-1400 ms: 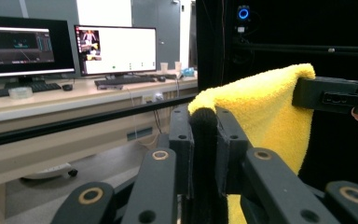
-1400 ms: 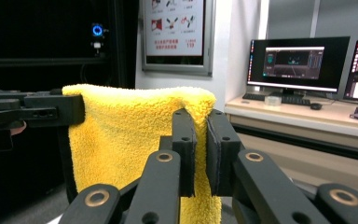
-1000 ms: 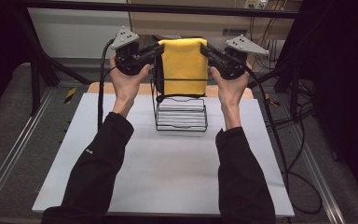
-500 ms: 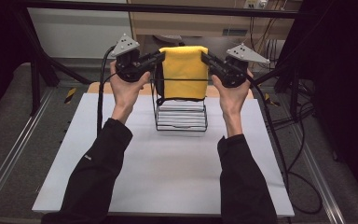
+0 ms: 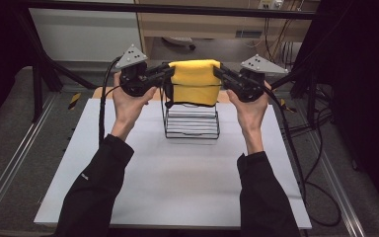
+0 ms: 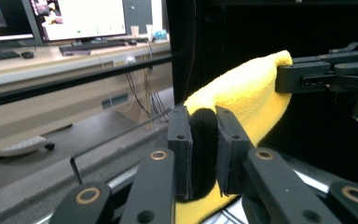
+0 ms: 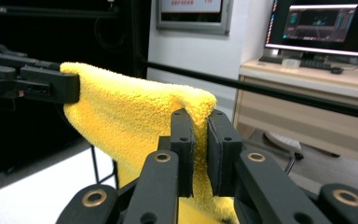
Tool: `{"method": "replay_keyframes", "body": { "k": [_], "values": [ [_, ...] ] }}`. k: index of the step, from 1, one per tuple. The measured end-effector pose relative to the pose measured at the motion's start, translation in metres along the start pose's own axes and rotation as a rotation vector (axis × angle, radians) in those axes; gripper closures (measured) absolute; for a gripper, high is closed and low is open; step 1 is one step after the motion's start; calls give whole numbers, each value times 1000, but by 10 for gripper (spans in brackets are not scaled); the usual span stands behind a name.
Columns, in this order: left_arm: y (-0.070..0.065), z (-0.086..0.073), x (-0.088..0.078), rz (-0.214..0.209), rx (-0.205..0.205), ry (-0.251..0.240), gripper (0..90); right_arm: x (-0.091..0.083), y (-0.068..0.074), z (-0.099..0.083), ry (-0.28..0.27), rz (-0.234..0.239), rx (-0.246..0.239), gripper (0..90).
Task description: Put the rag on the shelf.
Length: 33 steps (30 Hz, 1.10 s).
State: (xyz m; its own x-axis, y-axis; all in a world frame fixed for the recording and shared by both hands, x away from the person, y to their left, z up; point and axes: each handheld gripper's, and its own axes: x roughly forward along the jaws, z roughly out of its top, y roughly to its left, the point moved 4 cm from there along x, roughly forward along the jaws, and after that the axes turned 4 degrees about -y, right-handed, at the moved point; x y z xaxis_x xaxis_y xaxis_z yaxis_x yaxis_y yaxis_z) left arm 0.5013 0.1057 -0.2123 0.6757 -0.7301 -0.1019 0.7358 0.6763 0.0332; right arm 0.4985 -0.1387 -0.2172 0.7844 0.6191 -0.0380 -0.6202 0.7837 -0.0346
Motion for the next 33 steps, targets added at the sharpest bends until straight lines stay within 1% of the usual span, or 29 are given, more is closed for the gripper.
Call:
{"method": "replay_keyframes", "body": {
  "k": [3,5,7,9,13,14,16,20,22,26,27,28,30,32,33],
  "values": [
    [-4,-5,-2,-1,0,26,776,-4,2,-4,25,15,1,824],
    [-6,-7,-4,-3,-9,38,774,-6,3,-6,44,27,-4,824],
    [-9,-11,-5,-4,-10,54,771,-8,4,-8,63,42,-3,823],
    [-11,-15,-7,-2,-7,66,766,-10,5,-11,79,53,-14,822],
    [-14,-24,-10,-15,-15,91,757,-13,7,-18,100,74,-26,821],
    [-14,-26,-10,-16,-12,96,755,-13,7,-20,99,79,-30,821],
    [-15,-30,-11,-19,-10,115,752,-14,8,-24,115,90,-30,820],
    [-17,-33,-12,-20,8,145,739,-14,7,-28,125,97,-35,820],
    [-18,-32,-14,-27,5,158,727,-14,8,-28,126,99,-43,820],
    [-18,-25,-21,-43,-7,171,653,-15,8,-28,130,102,-55,820],
    [-17,-22,-24,-44,-8,163,653,-15,8,-28,129,103,-57,820],
    [-17,-18,-26,-47,-19,150,654,-15,8,-29,130,102,-56,820],
    [-15,-10,-28,-46,-36,139,656,-16,8,-30,130,103,-58,820],
    [-12,-3,-28,-30,-30,139,682,-16,8,-31,131,104,-56,819],
    [-11,0,-27,-25,-35,140,690,-15,9,-31,131,104,-60,819]
  ]
}}
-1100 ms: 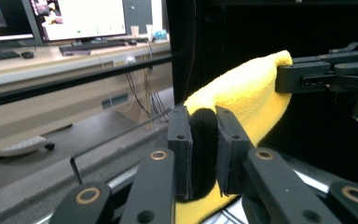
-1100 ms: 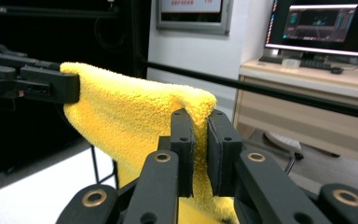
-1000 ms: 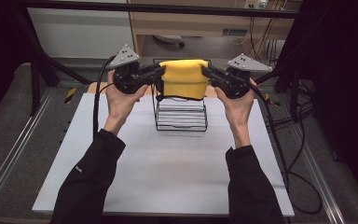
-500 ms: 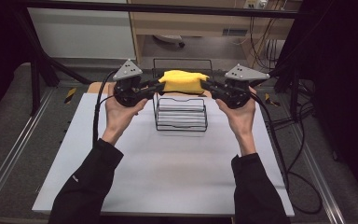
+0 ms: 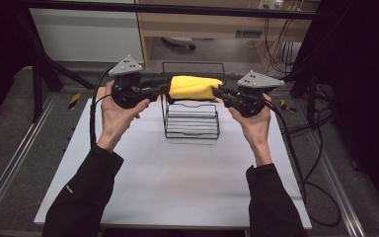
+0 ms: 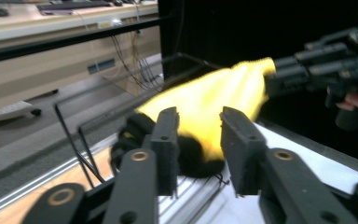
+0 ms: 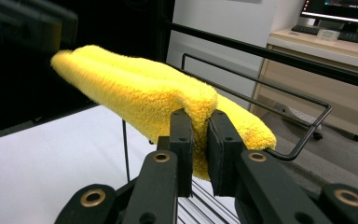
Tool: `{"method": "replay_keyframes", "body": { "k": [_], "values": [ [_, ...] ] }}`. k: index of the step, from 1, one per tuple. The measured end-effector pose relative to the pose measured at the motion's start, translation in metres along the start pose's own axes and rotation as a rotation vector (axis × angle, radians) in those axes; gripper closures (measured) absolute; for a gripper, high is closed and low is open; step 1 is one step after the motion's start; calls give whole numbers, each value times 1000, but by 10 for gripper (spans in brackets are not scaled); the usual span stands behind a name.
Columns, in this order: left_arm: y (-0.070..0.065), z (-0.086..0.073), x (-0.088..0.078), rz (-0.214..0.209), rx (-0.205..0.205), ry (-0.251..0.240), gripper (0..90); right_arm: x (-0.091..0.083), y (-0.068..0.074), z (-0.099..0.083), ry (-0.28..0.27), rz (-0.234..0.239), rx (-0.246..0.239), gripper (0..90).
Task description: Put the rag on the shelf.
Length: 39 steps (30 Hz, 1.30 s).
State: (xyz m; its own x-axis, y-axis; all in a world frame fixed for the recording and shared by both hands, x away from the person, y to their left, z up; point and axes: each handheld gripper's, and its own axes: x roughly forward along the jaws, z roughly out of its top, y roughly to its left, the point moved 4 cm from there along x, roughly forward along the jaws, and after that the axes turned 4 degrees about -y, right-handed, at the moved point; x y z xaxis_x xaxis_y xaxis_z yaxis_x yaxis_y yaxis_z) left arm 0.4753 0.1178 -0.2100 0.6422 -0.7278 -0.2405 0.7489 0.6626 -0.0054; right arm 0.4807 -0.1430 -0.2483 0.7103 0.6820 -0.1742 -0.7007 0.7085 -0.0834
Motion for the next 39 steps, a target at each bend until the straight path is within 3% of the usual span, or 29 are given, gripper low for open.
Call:
{"method": "replay_keyframes", "body": {
  "k": [3,10,16,19,25,31,34,36,39],
  "values": [
    [3,5,7,12,-6,24,755,0,1,-2,3,2,-6,818],
    [3,-8,28,-37,-39,124,898,-1,1,-4,2,5,-26,807],
    [1,-25,32,-56,-16,181,900,-1,2,-9,27,22,-38,767],
    [0,-30,34,-52,-7,191,900,-2,3,-11,36,34,-43,720],
    [1,-32,36,-31,15,191,900,-10,6,-8,24,51,-41,516],
    [2,-40,41,-20,31,201,900,-15,6,-2,-12,93,18,457],
    [2,-45,44,-16,34,212,900,-14,8,-2,-11,99,33,522],
    [2,-50,46,-15,30,217,900,-11,9,-6,31,101,42,671],
    [2,-57,49,-15,25,213,900,-2,11,-17,82,111,73,814]
  ]
}}
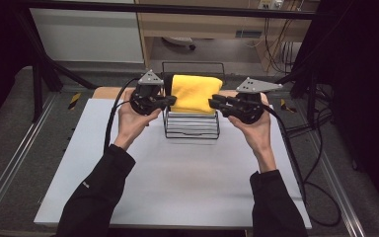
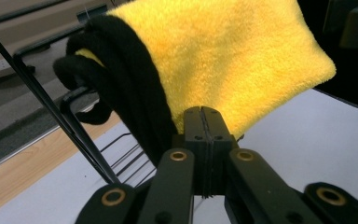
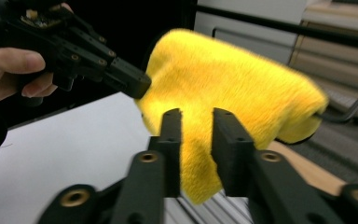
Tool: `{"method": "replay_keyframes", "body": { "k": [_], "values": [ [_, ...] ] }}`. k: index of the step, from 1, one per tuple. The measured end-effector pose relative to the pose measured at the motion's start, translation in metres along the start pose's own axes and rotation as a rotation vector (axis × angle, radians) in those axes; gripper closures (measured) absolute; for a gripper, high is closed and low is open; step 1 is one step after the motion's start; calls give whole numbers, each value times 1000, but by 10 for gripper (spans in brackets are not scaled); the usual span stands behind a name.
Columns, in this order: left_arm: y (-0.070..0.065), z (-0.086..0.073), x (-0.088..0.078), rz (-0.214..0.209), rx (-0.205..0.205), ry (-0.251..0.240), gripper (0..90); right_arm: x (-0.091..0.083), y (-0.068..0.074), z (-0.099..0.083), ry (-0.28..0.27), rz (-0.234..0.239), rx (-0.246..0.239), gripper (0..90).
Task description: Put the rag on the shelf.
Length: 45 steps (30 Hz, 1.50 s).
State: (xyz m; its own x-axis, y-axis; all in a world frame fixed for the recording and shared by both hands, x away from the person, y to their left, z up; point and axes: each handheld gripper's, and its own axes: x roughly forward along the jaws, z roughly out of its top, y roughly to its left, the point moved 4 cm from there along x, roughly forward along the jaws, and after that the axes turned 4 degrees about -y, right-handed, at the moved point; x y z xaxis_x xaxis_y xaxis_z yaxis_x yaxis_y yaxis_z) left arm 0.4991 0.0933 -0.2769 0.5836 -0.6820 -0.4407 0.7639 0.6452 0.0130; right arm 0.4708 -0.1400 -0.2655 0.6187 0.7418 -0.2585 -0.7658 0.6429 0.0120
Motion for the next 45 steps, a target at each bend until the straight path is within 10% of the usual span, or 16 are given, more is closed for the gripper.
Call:
{"method": "replay_keyframes", "body": {
  "k": [14,24,35,45],
  "values": [
    [5,-12,15,5,-22,-3,900,27,-21,-32,61,-137,30,891],
    [4,-13,8,5,-13,-11,886,17,-17,-28,23,-124,12,789],
    [1,-25,-32,9,-12,-14,642,-25,-8,-20,-20,-113,27,474],
    [4,-79,-55,18,-11,35,394,-40,-4,-53,55,-114,37,182]
  ]
}}
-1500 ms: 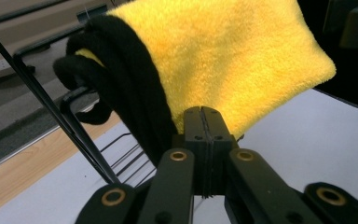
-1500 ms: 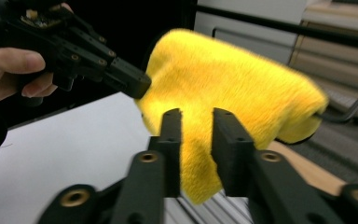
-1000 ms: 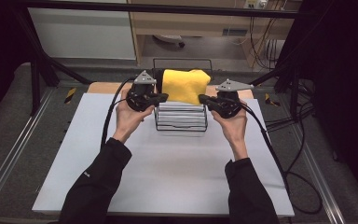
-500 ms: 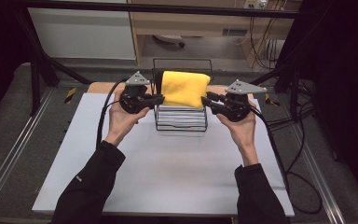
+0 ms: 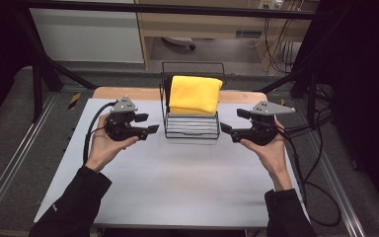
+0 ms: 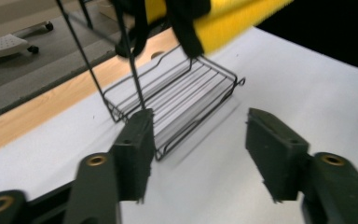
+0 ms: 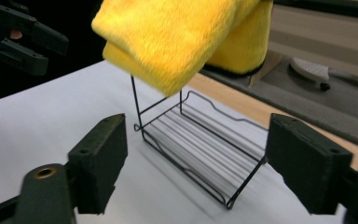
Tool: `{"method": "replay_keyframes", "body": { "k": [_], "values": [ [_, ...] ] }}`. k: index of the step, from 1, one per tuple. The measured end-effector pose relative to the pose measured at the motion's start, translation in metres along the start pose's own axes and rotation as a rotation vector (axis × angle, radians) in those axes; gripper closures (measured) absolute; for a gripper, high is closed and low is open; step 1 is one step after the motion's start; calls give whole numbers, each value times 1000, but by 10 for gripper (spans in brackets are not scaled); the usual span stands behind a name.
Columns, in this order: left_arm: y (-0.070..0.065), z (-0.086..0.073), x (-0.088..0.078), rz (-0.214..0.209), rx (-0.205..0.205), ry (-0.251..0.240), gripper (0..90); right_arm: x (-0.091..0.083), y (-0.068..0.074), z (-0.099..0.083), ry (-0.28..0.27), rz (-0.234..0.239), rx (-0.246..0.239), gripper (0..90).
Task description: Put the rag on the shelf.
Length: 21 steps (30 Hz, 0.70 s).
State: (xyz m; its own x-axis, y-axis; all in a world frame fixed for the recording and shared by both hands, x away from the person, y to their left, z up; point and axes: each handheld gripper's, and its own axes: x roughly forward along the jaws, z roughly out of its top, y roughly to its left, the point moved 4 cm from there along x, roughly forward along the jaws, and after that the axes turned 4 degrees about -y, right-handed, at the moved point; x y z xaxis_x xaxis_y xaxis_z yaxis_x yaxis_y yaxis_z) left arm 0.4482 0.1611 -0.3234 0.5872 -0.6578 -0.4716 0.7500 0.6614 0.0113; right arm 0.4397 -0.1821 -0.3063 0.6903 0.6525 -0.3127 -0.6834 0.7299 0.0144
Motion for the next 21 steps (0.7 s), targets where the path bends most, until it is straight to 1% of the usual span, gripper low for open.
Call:
{"method": "replay_keyframes", "body": {
  "k": [3,6,9,11,16,20,21],
  "values": [
    [1,-20,-3,3,0,9,318,-1,-1,-13,18,6,26,129],
    [2,-40,-5,7,4,22,253,-2,-3,-29,40,-2,35,98],
    [3,-58,-6,9,-3,40,182,-3,-4,-45,56,0,49,81],
    [4,-69,-6,14,-10,54,145,-2,-6,-56,68,-10,61,55],
    [6,-97,-7,20,-51,75,99,-4,-6,-84,115,-12,70,28],
    [9,-115,-12,37,-61,84,87,-6,-6,-106,153,-20,70,13],
    [10,-119,-13,39,-66,84,87,-7,-7,-110,159,-25,76,12]
  ]
}}
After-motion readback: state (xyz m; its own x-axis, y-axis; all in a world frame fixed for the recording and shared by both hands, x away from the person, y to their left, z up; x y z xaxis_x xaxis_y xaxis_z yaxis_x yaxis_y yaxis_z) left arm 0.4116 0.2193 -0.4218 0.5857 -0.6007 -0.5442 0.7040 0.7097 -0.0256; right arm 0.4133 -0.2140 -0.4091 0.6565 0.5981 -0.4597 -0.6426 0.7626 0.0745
